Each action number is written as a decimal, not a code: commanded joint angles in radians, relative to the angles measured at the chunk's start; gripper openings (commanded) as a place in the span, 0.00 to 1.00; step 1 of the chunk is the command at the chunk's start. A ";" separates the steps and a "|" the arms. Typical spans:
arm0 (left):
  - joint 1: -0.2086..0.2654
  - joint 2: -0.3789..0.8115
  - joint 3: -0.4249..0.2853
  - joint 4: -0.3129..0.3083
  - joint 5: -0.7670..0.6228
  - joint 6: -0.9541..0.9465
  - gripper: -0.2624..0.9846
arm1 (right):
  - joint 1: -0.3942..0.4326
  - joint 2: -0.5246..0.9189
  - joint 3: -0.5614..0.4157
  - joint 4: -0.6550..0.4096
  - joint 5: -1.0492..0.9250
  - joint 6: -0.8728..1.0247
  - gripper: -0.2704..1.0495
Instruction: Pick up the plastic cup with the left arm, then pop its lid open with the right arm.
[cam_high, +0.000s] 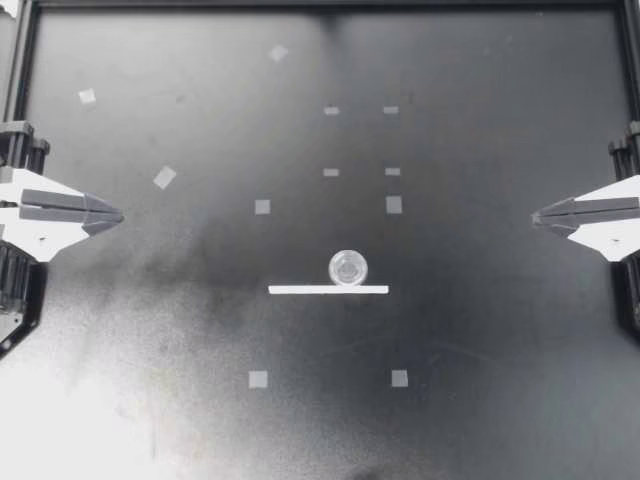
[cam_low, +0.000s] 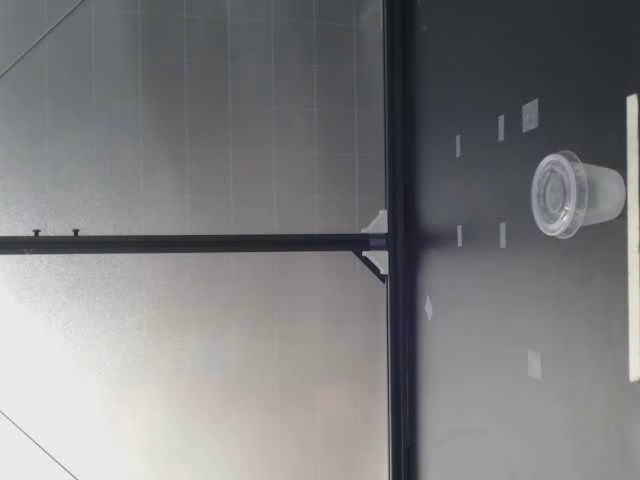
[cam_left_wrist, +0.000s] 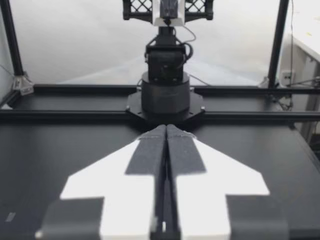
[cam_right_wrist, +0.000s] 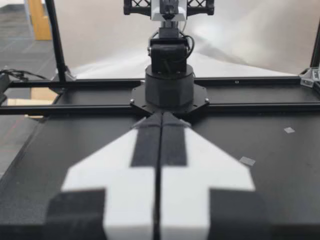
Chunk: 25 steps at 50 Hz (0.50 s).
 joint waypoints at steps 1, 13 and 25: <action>0.020 -0.025 0.003 0.003 -0.005 0.008 0.26 | -0.006 0.002 -0.014 -0.002 -0.006 -0.003 0.21; 0.026 -0.049 -0.081 0.002 0.091 0.011 0.15 | -0.008 -0.071 -0.078 0.002 0.118 0.029 0.15; 0.032 0.037 -0.233 0.002 0.290 0.008 0.15 | -0.009 0.060 -0.224 0.002 0.311 0.034 0.15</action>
